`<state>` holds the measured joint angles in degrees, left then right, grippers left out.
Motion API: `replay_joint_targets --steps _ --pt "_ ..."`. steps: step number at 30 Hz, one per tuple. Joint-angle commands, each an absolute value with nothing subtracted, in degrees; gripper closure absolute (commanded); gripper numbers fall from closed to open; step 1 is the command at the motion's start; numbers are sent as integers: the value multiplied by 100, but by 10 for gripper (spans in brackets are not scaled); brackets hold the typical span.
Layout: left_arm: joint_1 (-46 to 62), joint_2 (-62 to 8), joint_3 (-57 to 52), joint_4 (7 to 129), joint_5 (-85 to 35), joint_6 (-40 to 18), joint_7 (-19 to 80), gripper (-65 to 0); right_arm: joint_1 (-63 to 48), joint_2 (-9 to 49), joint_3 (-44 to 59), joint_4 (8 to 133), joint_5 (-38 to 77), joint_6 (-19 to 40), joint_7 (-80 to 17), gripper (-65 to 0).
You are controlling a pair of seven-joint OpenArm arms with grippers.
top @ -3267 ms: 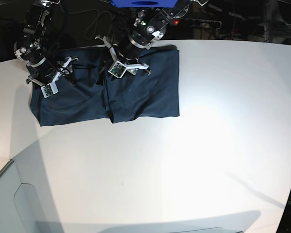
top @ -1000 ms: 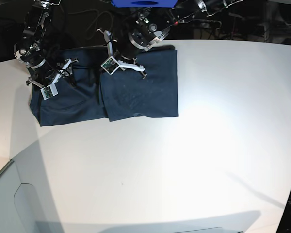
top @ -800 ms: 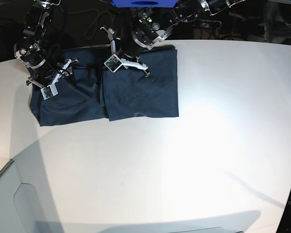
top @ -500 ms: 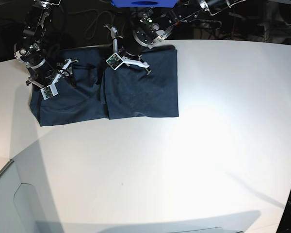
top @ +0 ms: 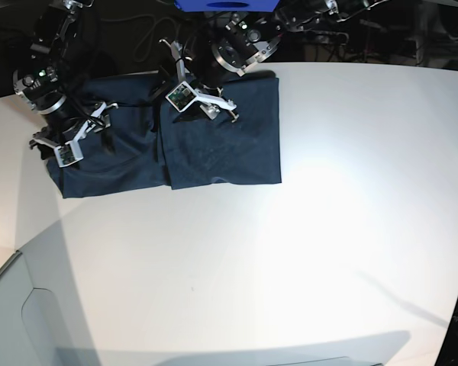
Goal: Fold the T-shirt properly
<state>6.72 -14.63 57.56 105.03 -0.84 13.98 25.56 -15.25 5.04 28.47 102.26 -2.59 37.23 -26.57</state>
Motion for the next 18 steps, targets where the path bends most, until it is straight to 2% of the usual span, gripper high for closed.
replay_joint_targets --steps 1,5,13,18 --pt "778 -1455 5763 10791 48 1358 2396 -353 -1473 514 2958 10352 -198 3811 -2563 -474" --pt "945 -1648 5367 11046 48 1358 2387 -353 -1244 497 3398 10220 -198 3811 -2580 -474" --pt "1552 -1622 3600 10888 48 1314 2352 -353 -585 576 4215 8734 -207 3811 -2580 -474" --pt "1613 -1613 2949 10774 40 1314 2352 -353 -347 655 4435 8048 -198 3811 -2580 -474"
